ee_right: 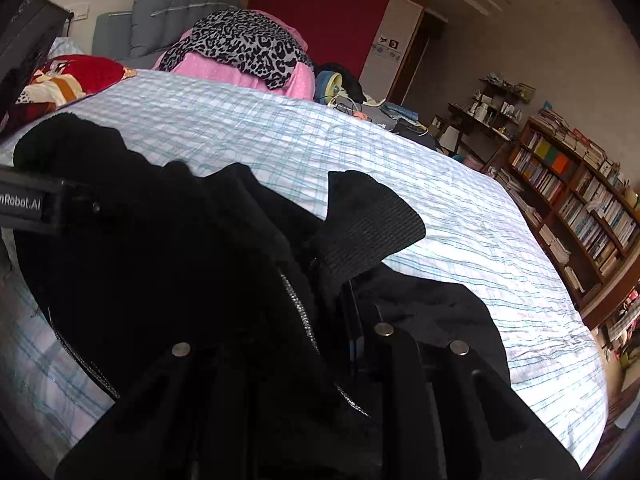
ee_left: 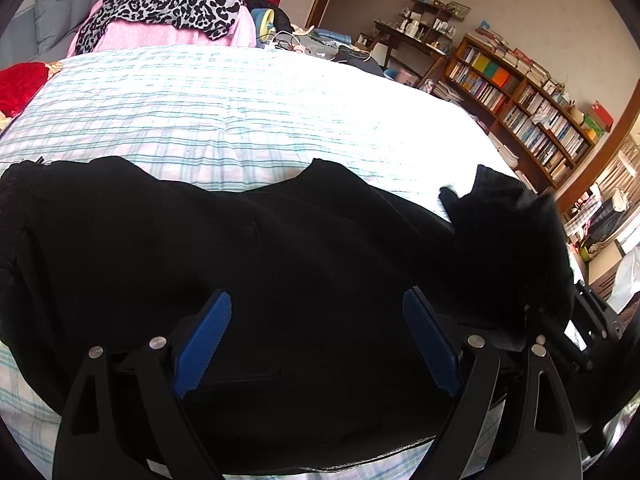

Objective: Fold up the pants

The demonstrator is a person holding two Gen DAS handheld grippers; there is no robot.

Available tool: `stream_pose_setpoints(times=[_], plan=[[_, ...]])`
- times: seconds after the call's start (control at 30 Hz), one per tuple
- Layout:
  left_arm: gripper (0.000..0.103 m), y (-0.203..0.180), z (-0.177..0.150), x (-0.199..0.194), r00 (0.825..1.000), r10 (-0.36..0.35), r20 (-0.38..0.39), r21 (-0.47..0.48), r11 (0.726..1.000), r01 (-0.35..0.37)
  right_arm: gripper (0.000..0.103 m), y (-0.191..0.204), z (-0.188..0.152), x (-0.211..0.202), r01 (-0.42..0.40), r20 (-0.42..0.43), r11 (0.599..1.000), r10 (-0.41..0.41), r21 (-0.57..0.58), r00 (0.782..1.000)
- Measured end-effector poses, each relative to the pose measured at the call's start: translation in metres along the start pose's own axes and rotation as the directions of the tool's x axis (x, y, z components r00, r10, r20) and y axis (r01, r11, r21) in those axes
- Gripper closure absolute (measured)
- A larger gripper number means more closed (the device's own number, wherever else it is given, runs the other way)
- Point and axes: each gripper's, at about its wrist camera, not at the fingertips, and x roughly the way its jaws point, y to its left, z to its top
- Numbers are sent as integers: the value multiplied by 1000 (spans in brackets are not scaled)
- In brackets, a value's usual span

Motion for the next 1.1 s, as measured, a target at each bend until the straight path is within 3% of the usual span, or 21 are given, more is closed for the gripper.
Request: stream_pose_setpoints(times=[0.23,0.5,0.6,0.67,0.8,0.9,1.0,1.1], plan=[[16,18,-2,-5,1000,22,5,-43,999,-22,80,26,-15,10,-121,-65,991,117,-64,991],[16,10,2,-5,1000,22,8,-31,999,-21,72,23,-20,-21,-185,6,976,187,-118,982],[16,4,7,-7,1000,17,14,-16,1000,-17,67,32,-26,-28,-171,27,966,179,-195,983],[16,-1,9,-9,1000,18,21,-5,1000,-18,55,36,-29,-28,-115,51,964,130,-239,990],[16,-5,12,-9,999,25,24,-2,1000,-25,53,31,-26,-31,-134,64,966,151,-219,986],[16,-4,11,-8,999,34,18,-8,999,-34,52,32,-30,-35,-132,62,952,155,-276,986],[16,-1,10,-8,999,41,7,-11,999,-41,37,36,-44,-34,-75,62,927,105,-367,993],[16,0,4,-4,999,-10,-32,-43,999,8,29,27,-51,-38,-99,42,935,120,-339,992]])
